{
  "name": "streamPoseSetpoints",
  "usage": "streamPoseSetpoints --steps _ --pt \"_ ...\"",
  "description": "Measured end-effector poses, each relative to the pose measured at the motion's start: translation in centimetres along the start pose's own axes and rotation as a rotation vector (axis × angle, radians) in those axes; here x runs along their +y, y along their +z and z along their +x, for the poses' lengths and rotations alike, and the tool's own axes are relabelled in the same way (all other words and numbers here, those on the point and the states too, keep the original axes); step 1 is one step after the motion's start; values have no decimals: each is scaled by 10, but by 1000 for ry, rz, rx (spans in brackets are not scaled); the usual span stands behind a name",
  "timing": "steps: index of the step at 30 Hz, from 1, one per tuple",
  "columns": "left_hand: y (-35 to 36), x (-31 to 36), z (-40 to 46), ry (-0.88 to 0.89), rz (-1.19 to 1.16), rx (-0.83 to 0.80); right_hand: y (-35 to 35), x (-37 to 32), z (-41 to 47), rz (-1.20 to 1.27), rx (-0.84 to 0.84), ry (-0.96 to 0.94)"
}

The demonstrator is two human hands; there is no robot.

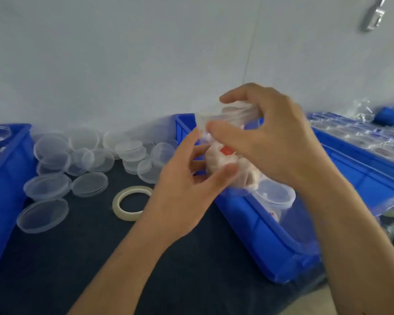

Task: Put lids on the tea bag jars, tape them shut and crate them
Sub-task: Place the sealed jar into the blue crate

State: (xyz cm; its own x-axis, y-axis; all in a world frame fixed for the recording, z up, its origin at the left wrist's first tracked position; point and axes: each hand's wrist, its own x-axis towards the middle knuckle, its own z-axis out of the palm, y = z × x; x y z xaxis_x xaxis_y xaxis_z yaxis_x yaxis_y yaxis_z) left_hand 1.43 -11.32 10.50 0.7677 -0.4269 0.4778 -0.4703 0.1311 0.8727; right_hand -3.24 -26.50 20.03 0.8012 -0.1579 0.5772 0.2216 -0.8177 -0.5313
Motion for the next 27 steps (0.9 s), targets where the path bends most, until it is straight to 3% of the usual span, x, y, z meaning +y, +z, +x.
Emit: streamPoseSetpoints --steps 3,6,11,17,21,27 --pt "34 5 34 27 64 -34 -27 18 14 -1 71 38" --pt "51 -7 56 59 250 34 -29 49 24 -24 88 107" --pt "51 -40 62 -45 303 124 -8 90 28 23 105 169" --pt "41 -60 51 -147 220 -97 0 111 34 31 106 162" --pt "38 -58 44 -168 191 -138 7 105 31 1 87 165" --pt "2 -56 11 -217 48 22 29 67 20 -452 333 44"
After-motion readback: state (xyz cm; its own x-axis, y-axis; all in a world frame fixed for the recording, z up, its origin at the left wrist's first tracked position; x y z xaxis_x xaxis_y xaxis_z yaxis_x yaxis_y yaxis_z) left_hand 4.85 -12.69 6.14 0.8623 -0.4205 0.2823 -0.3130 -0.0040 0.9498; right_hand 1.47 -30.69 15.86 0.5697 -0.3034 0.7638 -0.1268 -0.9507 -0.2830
